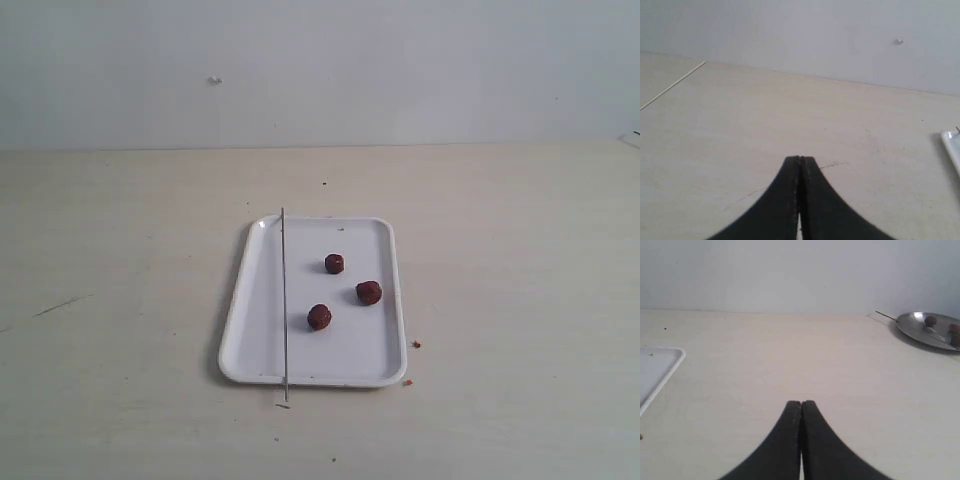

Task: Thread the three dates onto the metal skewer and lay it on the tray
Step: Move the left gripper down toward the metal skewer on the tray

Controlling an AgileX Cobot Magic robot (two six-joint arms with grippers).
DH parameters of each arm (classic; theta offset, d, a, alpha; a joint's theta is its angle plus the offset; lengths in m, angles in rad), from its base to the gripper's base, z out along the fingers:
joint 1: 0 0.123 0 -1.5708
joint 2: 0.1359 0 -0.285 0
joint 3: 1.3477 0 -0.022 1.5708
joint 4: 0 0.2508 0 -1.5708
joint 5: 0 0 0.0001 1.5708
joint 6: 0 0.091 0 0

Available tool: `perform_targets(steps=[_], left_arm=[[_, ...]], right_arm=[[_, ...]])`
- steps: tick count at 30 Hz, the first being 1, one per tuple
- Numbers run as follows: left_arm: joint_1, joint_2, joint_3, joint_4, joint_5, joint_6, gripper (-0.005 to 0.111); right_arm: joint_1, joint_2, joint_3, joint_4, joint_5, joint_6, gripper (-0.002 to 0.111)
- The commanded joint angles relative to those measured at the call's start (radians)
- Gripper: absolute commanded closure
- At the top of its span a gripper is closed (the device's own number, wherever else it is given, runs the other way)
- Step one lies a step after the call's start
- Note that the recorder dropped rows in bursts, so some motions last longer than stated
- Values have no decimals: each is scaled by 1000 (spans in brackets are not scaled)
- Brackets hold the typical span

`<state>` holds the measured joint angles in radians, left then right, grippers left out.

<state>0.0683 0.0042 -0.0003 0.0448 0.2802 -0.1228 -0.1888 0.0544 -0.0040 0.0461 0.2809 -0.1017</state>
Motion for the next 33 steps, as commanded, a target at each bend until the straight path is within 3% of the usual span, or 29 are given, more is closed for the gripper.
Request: perform_targets(steps=[1, 3, 8, 17, 19, 22, 24, 27, 30, 33], left_arm=[[1, -4, 0, 6, -22, 10, 107], [1, -4, 0, -1, -109, 1, 107], [1, -4, 0, -123, -301, -339, 107], [1, -4, 0, -123, -543, -358, 107], [1, -4, 0, -123, -563, -430, 107], [1, -4, -33, -125, -731, -566, 107], [1, 67, -212, -128, -602, -588, 107], [1, 394, -582, -124, -161, -430, 107], [-1, 658, -773, -134, 106, -331, 107], [-1, 876, -932, -297, 362, -92, 107]], right_arm=[[-5, -3, 4, 2, -16, 2, 108], [-5, -3, 4, 2, -16, 2, 108], [-5, -3, 4, 2, -16, 2, 108], [-5, -3, 4, 2, -16, 2, 108], [-5, -3, 4, 2, -16, 2, 108], [-5, -3, 4, 2, -16, 2, 108], [-5, -3, 4, 2, -16, 2, 108], [-5, -3, 4, 2, -16, 2, 108], [-5, -3, 4, 2, -16, 2, 108], [-5, -3, 4, 2, -16, 2, 108]])
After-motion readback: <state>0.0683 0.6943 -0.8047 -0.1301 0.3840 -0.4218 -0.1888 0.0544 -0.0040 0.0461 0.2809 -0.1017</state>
